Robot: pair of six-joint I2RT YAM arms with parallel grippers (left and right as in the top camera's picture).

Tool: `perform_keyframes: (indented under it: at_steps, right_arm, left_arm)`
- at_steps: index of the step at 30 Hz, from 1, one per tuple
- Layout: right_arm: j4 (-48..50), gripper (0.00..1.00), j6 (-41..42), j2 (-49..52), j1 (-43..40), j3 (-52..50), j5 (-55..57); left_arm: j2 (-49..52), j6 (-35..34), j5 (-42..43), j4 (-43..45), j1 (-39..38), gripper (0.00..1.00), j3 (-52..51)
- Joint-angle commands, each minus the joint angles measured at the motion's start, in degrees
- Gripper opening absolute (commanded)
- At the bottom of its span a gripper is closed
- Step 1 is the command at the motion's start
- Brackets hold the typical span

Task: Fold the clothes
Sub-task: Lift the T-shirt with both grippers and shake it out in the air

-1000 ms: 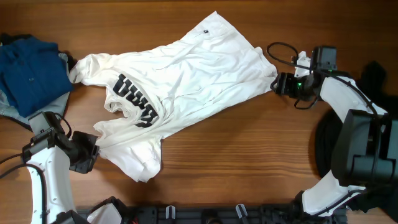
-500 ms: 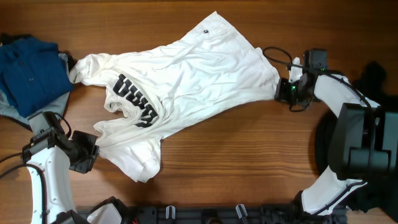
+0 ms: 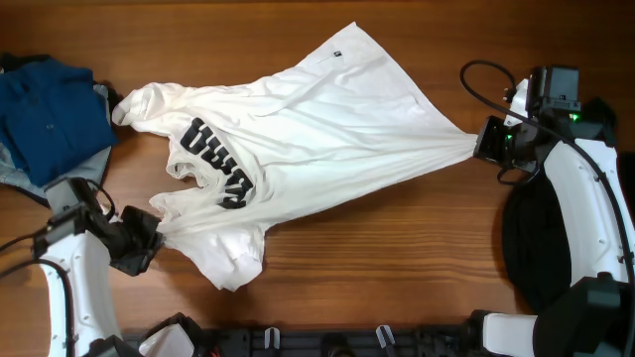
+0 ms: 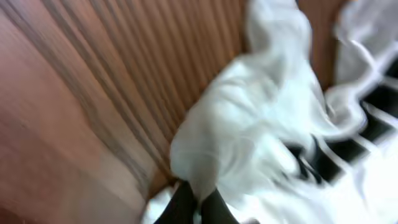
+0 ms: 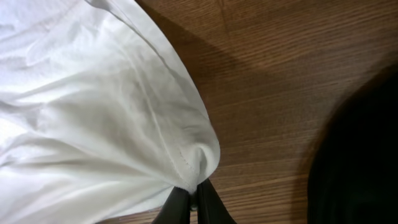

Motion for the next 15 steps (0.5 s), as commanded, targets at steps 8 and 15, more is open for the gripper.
perform_keyframes:
  at_steps: [8, 15]
  right_arm:
    - [-2.6, 0.04, 0.5, -18.3, 0.0, 16.5, 0.4]
    - [-2.4, 0.04, -0.9, -25.2, 0.0, 27.4, 2.4]
  left_arm:
    - [-3.2, 10.8, 17.5, -16.0, 0.0, 0.04, 44.6]
    - [-6.8, 10.8, 19.5, -13.5, 0.0, 0.04, 60.2]
